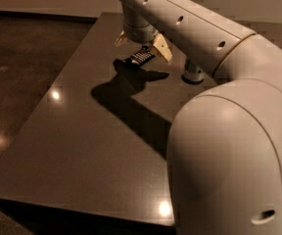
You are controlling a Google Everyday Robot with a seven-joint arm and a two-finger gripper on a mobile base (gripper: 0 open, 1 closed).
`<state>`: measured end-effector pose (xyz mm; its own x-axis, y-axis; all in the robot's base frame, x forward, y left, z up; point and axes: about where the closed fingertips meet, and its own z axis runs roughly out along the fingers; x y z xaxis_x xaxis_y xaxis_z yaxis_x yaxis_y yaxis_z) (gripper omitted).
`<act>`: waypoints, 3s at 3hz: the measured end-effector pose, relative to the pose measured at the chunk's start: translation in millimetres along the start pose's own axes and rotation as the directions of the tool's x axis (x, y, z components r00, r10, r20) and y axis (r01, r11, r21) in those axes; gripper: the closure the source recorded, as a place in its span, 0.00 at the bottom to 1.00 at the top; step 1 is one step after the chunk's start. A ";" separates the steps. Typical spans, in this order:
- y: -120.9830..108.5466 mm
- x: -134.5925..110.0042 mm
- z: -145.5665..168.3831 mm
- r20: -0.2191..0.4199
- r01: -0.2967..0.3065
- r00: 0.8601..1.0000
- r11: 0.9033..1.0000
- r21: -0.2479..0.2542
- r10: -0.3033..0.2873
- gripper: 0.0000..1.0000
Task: Move rxbar chocolate near water bottle
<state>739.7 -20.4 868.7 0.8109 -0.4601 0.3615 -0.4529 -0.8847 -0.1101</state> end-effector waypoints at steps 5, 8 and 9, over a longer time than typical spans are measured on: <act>-12.3 2.0 36.3 0.008 0.024 1.000 0.997 -0.068 -0.024 0.24; -2.3 -3.6 20.5 -0.001 0.039 0.999 0.997 -0.064 -0.039 1.00; 11.5 -7.3 -7.1 0.004 0.002 1.000 0.999 -0.041 -0.002 1.00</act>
Offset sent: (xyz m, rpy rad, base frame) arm 0.0083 0.0136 -0.0146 -0.0345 0.0250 0.0210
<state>725.9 -26.7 871.4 0.8132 -0.4587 0.3581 -0.4662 -0.8819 -0.0708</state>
